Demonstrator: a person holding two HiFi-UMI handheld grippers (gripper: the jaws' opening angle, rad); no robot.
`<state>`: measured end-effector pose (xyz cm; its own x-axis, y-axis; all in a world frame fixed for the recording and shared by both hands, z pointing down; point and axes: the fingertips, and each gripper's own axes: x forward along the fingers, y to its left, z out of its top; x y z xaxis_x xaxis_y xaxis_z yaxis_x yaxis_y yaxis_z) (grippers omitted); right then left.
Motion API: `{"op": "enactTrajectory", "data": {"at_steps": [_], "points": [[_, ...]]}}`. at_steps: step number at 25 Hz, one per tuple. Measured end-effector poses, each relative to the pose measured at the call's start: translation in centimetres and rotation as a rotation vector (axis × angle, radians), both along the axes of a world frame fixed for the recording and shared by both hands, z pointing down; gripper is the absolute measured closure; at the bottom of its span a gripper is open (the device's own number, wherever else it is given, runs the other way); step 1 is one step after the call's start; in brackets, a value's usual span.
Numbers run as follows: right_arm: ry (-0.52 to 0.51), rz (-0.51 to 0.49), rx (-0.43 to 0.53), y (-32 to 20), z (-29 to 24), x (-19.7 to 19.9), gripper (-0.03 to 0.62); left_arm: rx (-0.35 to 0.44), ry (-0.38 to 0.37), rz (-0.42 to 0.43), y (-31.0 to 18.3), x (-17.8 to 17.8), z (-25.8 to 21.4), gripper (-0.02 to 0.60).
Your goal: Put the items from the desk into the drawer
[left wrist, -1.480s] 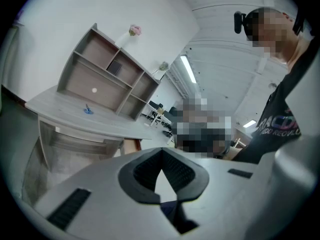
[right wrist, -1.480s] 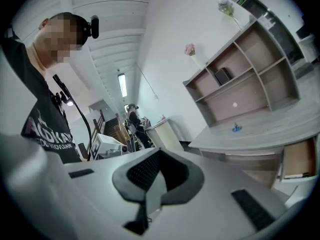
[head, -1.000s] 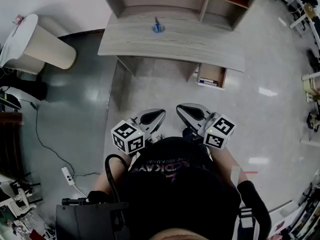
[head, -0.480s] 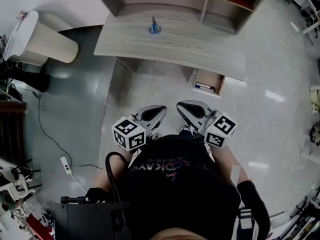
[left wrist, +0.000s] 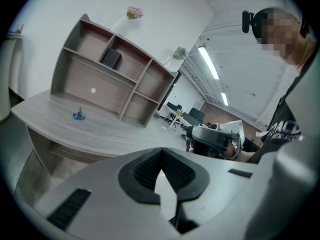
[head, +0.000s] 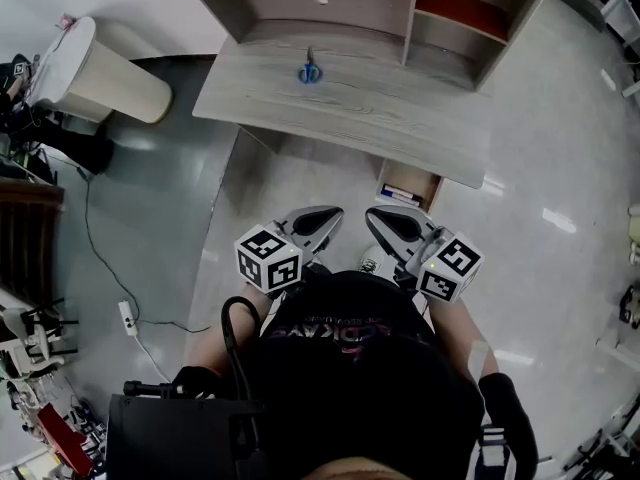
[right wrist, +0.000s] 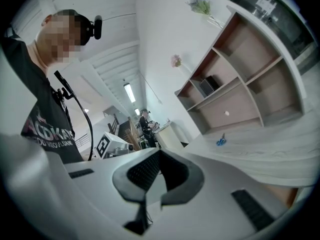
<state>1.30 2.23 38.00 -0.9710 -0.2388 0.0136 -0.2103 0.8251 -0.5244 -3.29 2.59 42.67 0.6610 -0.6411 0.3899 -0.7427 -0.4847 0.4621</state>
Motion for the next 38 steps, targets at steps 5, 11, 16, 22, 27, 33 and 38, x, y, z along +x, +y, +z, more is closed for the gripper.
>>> {"op": "enactTrajectory", "data": {"at_steps": [5,11,16,22,27,33,38], "points": [[-0.014,0.023,0.016,-1.6,-0.5,1.3,0.583,0.004,-0.036,-0.014,-1.8,-0.2,0.0,0.571],[-0.018,0.076,0.018,-2.7,-0.7,1.7,0.583,0.003,-0.065,-0.033,-5.0,-2.5,0.3,0.571],[-0.015,0.145,0.022,-4.5,-1.1,1.5,0.583,0.024,-0.075,-0.01,-8.6,-4.2,-0.6,0.57],[-0.01,0.233,0.026,-7.4,-1.7,-0.2,0.583,0.02,-0.088,0.019,-13.1,-7.3,-0.1,0.57],[0.02,0.268,0.011,-8.9,-1.4,-2.2,0.583,0.005,-0.108,0.026,-16.6,-10.3,1.2,0.569],[0.056,0.316,-0.017,-9.9,-0.6,-4.0,0.583,-0.036,-0.126,0.006,-20.3,-13.9,4.0,0.569],[0.081,0.372,-0.046,-10.9,-0.2,-5.0,0.583,-0.094,-0.152,-0.02,-24.1,-16.7,7.2,0.569]]}}
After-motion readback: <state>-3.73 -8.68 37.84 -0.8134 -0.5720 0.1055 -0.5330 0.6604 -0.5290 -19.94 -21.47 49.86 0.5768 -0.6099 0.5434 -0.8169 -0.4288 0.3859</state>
